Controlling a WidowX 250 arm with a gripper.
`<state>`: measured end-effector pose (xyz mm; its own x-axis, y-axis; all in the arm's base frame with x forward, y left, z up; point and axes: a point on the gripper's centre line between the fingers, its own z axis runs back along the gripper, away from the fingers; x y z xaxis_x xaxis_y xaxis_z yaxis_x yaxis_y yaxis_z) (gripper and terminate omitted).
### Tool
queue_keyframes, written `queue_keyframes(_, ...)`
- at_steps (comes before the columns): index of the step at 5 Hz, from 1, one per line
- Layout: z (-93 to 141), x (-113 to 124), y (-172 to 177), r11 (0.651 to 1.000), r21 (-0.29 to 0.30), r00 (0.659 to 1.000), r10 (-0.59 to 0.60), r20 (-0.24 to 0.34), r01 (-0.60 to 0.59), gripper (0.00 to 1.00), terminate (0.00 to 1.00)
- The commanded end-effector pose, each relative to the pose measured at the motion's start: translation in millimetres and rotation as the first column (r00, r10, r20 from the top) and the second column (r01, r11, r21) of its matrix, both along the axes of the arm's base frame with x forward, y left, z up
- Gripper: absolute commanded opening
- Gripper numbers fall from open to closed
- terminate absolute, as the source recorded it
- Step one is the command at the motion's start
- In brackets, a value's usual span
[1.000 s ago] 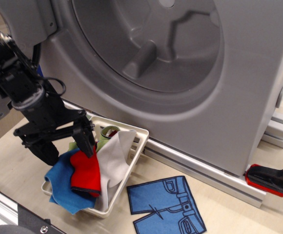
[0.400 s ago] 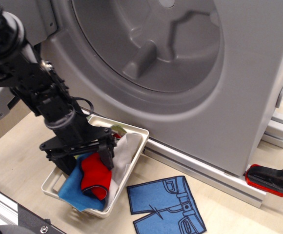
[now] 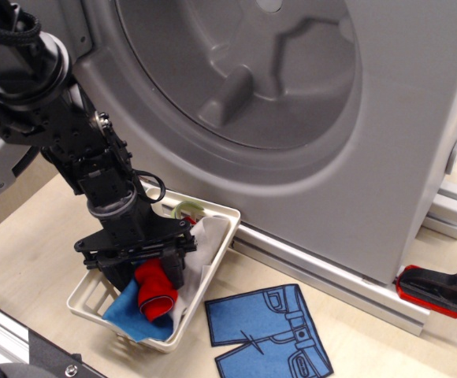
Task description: Put clothes in laundry machine
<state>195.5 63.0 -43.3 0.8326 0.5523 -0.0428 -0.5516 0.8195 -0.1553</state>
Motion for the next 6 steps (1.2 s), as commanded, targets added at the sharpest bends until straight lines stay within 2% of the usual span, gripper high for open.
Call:
queue_keyframes(1, 5, 3, 1, 0.998, 0.016, 0.998, -0.061, 0.020, 0.061, 0.00, 0.00)
queue_keyframes(3, 46, 5, -8, 0.982, 0.038, 0.981, -0.188, 0.053, 0.187, 0.00, 0.00)
queue_keyframes(4, 69, 8, -12, 0.974, 0.026, 0.971, -0.227, 0.075, 0.226, 0.00, 0.00)
queue_keyframes(5, 100, 11, -19, 0.952, 0.040, 0.942, -0.305, 0.137, 0.302, 0.00, 0.00)
queue_keyframes(6, 132, 31, -22, 0.922, 0.069, 0.889, -0.386, 0.245, 0.381, 0.00, 0.00)
